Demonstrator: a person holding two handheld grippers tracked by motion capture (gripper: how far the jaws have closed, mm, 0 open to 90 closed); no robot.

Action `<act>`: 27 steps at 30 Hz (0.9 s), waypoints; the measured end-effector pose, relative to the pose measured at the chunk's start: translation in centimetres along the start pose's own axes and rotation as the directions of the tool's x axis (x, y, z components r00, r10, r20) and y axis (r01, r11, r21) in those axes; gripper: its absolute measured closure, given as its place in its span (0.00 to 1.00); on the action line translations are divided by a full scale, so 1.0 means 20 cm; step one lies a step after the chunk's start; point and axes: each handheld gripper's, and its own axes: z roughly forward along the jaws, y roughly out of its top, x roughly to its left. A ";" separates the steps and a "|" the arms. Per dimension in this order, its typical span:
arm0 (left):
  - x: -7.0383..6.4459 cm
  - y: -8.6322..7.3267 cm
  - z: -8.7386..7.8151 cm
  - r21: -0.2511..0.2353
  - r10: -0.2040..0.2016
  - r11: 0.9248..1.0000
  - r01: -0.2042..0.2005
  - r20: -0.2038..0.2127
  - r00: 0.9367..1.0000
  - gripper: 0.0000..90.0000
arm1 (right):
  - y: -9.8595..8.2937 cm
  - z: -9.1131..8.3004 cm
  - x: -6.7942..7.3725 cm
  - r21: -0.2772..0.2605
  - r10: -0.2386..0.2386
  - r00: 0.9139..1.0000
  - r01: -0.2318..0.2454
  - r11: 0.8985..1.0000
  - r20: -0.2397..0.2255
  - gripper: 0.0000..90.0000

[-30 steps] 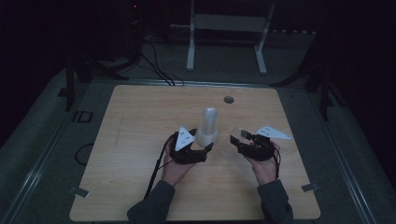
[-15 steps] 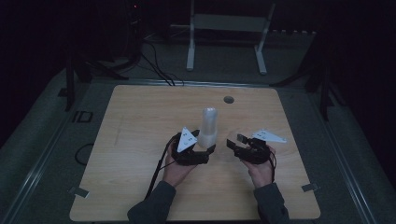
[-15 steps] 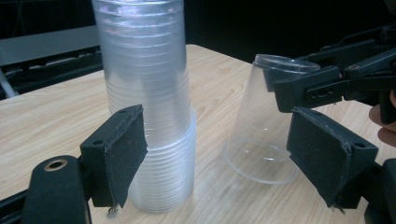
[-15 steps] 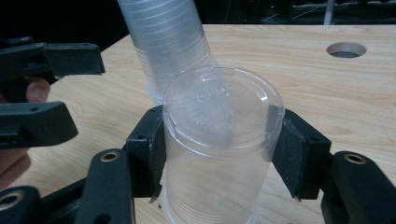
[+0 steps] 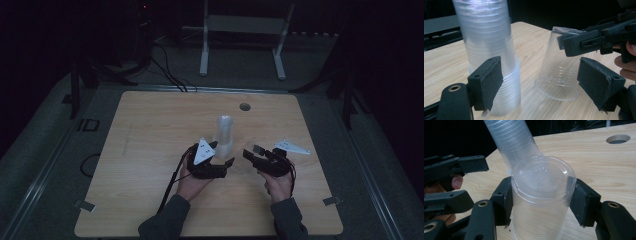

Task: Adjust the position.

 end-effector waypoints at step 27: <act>-0.09 -0.02 0.13 0.010 0.079 0.997 -0.080 0.060 0.995 0.23 | -0.03 -0.01 -0.03 -0.037 0.170 0.977 -0.176 0.984 -0.128 0.46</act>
